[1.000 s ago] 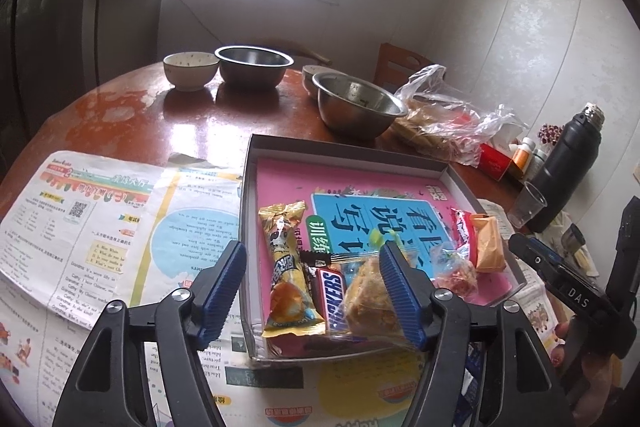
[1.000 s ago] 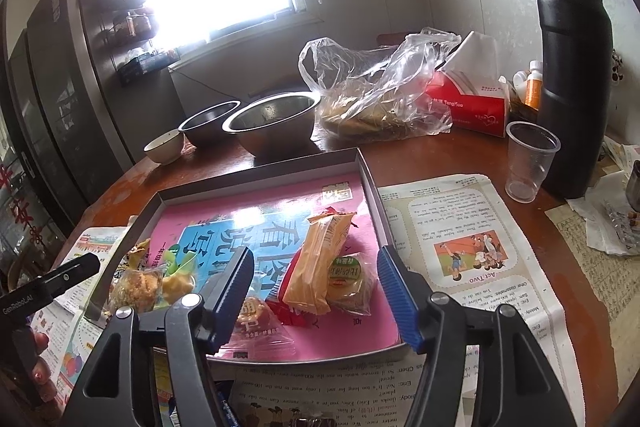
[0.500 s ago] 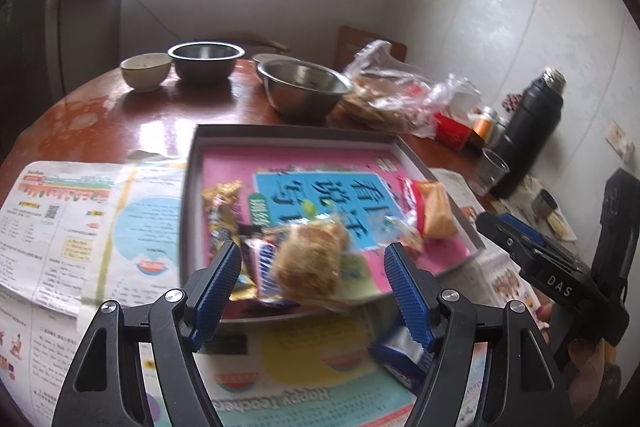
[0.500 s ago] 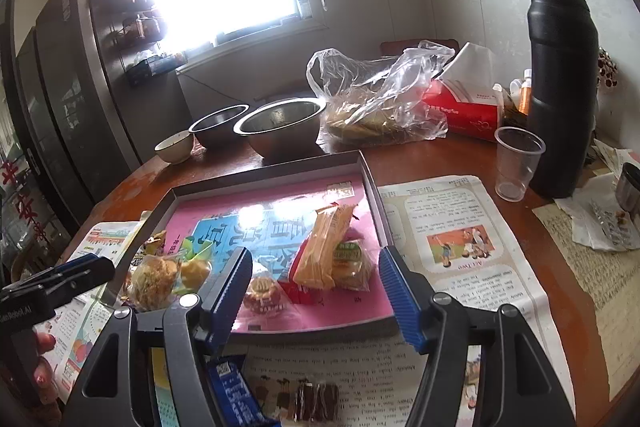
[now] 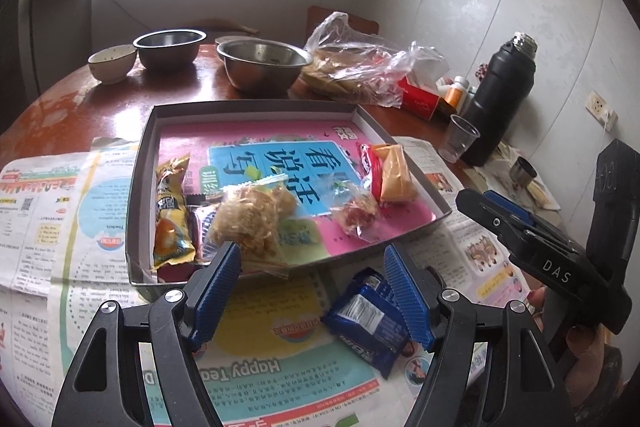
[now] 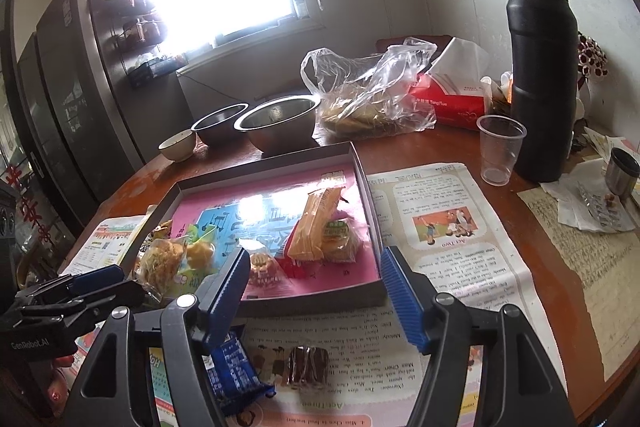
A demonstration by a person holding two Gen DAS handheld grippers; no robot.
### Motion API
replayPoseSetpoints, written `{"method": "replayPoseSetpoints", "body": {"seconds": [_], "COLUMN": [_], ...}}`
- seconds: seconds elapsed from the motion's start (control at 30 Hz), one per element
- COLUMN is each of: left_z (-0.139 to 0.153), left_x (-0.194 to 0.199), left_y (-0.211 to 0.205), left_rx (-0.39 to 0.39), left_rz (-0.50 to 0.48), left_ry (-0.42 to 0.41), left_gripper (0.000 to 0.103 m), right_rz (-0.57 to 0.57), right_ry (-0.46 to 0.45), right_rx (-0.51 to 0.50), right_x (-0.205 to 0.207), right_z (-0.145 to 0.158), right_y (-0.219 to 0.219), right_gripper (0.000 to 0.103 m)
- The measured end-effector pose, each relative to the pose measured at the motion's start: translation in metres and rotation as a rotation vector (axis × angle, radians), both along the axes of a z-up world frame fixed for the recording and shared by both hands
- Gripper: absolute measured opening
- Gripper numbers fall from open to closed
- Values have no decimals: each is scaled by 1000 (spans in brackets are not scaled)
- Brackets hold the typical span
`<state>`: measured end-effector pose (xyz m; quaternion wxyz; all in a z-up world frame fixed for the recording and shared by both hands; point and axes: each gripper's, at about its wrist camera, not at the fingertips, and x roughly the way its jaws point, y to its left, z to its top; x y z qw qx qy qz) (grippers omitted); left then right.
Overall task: Organize snacks
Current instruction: 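Move both grippers back toward the blue packet and brown chocolate cake, then grasp the blue packet with the left gripper while the right gripper grasps the brown chocolate cake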
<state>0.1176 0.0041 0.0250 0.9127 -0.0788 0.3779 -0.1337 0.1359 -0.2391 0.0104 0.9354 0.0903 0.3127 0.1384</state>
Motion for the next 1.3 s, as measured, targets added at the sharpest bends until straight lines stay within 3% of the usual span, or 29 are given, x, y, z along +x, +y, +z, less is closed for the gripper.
{"method": "replayPoseSetpoints", "body": {"seconds": [0.6, 0.9, 1.3], "left_z": [-13, -39, -53], "left_x": [-11, -13, -12], "left_y": [-20, -45, -73], "left_rx": [5, 65, 203], "left_rz": [-89, -155, -236], "left_ry": [65, 134, 75], "left_gripper": [77, 79, 79], "right_rz": [24, 38, 55], "right_ry": [20, 51, 110], "right_rx": [-7, -16, -16], "right_x": [-16, -19, -14], "right_z": [-6, -14, -27], "right_y": [-8, -8, -11], "right_gripper": [67, 67, 68]}}
